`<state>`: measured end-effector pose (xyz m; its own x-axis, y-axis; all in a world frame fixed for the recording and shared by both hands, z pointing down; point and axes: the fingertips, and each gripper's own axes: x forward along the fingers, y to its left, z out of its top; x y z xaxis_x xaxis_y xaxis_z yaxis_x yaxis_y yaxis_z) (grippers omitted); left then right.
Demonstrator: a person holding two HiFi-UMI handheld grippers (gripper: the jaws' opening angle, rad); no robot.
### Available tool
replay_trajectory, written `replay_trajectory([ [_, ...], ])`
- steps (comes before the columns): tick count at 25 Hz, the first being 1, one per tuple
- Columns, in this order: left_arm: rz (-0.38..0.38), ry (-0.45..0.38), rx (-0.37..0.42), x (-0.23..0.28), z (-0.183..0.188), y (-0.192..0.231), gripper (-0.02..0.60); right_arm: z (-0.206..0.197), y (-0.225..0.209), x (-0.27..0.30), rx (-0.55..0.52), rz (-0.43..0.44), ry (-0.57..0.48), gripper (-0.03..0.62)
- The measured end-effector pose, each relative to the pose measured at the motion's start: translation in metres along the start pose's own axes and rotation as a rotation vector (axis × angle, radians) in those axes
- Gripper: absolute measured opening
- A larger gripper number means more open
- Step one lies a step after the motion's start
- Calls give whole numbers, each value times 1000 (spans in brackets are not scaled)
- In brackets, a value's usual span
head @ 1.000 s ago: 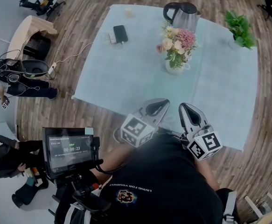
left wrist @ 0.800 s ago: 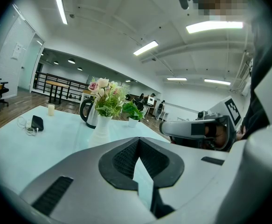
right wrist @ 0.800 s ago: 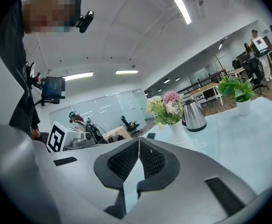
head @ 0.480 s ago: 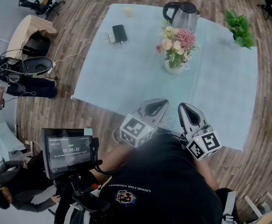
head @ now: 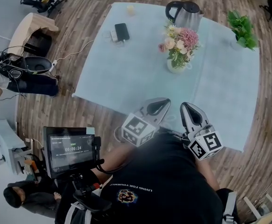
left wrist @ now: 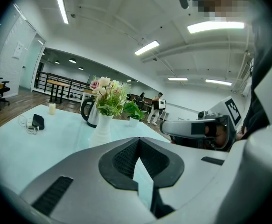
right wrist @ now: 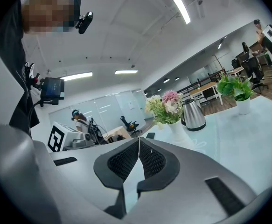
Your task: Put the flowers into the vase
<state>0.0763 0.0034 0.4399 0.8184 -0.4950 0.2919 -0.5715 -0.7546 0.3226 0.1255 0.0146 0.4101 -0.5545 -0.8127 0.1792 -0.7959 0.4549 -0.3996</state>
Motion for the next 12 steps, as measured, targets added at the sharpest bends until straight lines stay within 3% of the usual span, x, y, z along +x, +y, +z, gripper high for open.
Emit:
replay_trajectory([
  [9, 2, -5, -6, -1, 2, 1, 8, 0, -1, 2, 4, 2, -3, 20],
  [12, -32, -24, -81, 0, 1, 2, 8, 0, -1, 1, 5, 1, -4, 20],
])
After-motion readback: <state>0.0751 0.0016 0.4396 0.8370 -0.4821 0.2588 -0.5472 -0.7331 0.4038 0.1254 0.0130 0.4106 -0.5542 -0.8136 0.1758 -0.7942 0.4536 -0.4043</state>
